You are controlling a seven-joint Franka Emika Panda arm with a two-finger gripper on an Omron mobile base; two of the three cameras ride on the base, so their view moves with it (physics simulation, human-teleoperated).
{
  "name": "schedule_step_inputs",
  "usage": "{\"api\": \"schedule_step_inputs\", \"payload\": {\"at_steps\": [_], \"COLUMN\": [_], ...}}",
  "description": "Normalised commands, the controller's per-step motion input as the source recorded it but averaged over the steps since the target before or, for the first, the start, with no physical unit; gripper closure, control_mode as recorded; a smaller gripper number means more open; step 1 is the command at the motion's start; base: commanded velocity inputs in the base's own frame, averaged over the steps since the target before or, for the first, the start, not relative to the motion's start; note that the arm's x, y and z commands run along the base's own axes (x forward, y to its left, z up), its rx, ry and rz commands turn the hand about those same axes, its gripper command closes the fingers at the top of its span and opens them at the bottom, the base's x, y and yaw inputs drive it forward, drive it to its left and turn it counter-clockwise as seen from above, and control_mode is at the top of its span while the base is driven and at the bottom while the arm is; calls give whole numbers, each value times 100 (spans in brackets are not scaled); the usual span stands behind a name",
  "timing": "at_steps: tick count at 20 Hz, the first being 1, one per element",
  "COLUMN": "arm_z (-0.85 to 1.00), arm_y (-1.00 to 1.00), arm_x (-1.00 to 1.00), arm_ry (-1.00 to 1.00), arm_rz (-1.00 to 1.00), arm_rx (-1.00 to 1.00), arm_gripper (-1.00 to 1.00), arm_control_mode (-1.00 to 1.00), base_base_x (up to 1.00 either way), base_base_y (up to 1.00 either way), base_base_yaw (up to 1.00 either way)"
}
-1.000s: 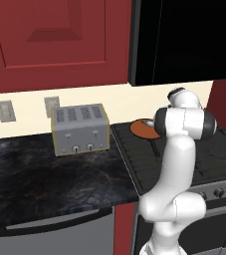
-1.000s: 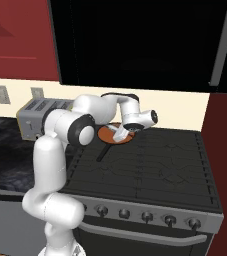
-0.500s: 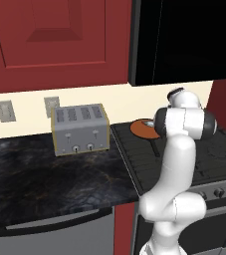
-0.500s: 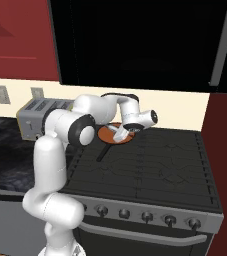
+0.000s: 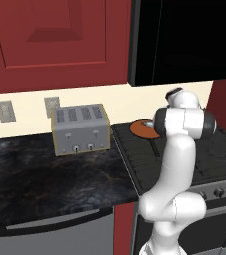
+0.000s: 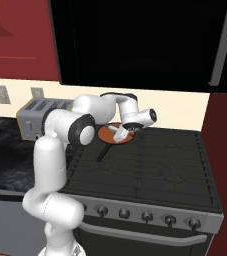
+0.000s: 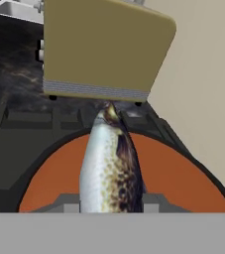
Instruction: Retrieve the fish from the fridge and place it on the saucepan with marinade on the stove.
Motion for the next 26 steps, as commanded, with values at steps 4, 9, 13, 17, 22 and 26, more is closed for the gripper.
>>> {"api": "schedule_step_inputs", "payload": {"at_steps": [4, 9, 13, 17, 22, 26], "arm_z": [0, -1, -6, -6, 0, 0], "arm_y": [0, 1, 1, 1, 1, 0], "arm_x": [11, 11, 10, 9, 1, 0], "arm_ry": [0, 0, 0, 0, 0, 0], "arm_rz": [0, 0, 0, 0, 0, 0], "arm_rx": [-1, -1, -2, -1, -1, 0], "arm_gripper": [100, 100, 100, 100, 100, 100], "arm_control_mode": [-100, -100, -100, -100, -100, -100], "base_base_x": [0, 0, 0, 0, 0, 0], "base_base_y": [0, 0, 0, 0, 0, 0], "base_base_yaw": [0, 0, 0, 0, 0, 0]}}
